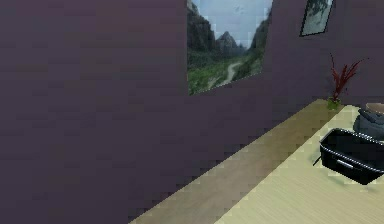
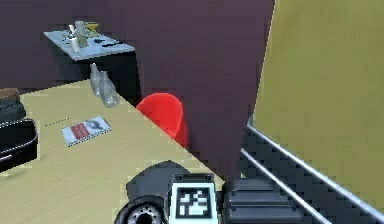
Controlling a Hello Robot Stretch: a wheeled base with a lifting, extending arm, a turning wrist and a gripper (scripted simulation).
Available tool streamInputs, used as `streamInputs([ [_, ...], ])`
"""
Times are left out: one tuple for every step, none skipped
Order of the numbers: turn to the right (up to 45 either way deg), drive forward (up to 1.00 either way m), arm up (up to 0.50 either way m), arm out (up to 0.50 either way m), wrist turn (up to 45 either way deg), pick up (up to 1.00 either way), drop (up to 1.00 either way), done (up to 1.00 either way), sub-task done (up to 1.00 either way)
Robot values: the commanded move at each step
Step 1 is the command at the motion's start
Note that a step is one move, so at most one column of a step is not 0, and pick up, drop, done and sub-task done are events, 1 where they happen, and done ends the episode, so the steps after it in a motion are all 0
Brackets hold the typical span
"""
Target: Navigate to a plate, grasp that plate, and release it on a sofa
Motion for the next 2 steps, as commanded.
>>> streamInputs([
  [0.0,0.00,0.00,0.12,0.0,0.00,0.00,0.00,0.00],
  [0.0,0.00,0.00,0.00,45.0,0.00,0.00,0.00,0.00],
])
